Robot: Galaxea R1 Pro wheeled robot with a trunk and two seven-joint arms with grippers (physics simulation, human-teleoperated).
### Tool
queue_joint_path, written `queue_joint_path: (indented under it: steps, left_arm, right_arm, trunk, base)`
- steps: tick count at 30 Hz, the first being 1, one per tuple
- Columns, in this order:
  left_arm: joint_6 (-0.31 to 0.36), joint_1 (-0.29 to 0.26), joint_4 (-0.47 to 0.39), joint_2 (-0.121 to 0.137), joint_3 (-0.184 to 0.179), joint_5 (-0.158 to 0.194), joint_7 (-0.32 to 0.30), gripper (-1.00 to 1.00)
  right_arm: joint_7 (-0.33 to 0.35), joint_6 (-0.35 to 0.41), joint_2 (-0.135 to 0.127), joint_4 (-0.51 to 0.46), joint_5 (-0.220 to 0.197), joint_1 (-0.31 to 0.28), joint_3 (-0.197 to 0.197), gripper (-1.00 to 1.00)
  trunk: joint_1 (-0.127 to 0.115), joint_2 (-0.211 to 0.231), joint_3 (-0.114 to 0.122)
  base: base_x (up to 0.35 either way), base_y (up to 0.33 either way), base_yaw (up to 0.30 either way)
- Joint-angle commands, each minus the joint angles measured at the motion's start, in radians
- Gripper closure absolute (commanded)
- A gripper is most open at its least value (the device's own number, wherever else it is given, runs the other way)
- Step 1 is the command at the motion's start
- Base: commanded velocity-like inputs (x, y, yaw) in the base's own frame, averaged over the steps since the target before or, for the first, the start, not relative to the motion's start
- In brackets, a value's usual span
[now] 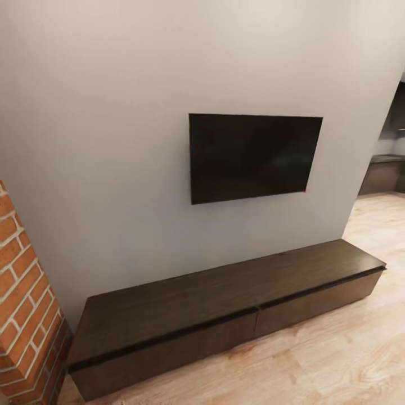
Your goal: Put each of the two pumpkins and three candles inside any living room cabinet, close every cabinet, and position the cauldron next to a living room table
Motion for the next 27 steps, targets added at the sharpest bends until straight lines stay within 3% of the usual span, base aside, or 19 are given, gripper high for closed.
queue_joint_path:
  steps: [1, 15, 27]
  left_arm:
    - [-0.003, -0.001, 0.001, 0.000, -0.001, 0.000, -0.001, -1.00]
    - [-0.003, -0.001, 0.000, -0.001, 0.001, 0.001, -0.001, -1.00]
    - [-0.003, -0.001, 0.000, -0.001, 0.001, -0.003, 0.000, -1.00]
  right_arm:
    - [-0.003, -0.003, 0.000, 0.001, 0.000, 0.000, 0.000, -1.00]
    - [-0.003, -0.005, 0.000, 0.001, 0.001, 0.000, -0.001, -1.00]
    - [-0.002, -0.005, 0.000, 0.000, 0.002, 0.000, 0.000, -1.00]
  trunk:
    - [-0.004, 0.007, 0.002]
    - [-0.058, 0.105, 0.046]
    - [-0.104, 0.189, 0.084]
  base:
    - [0.000, 0.000, 0.273]
    - [0.000, 0.000, 0.271]
    - [0.000, 0.000, 0.193]
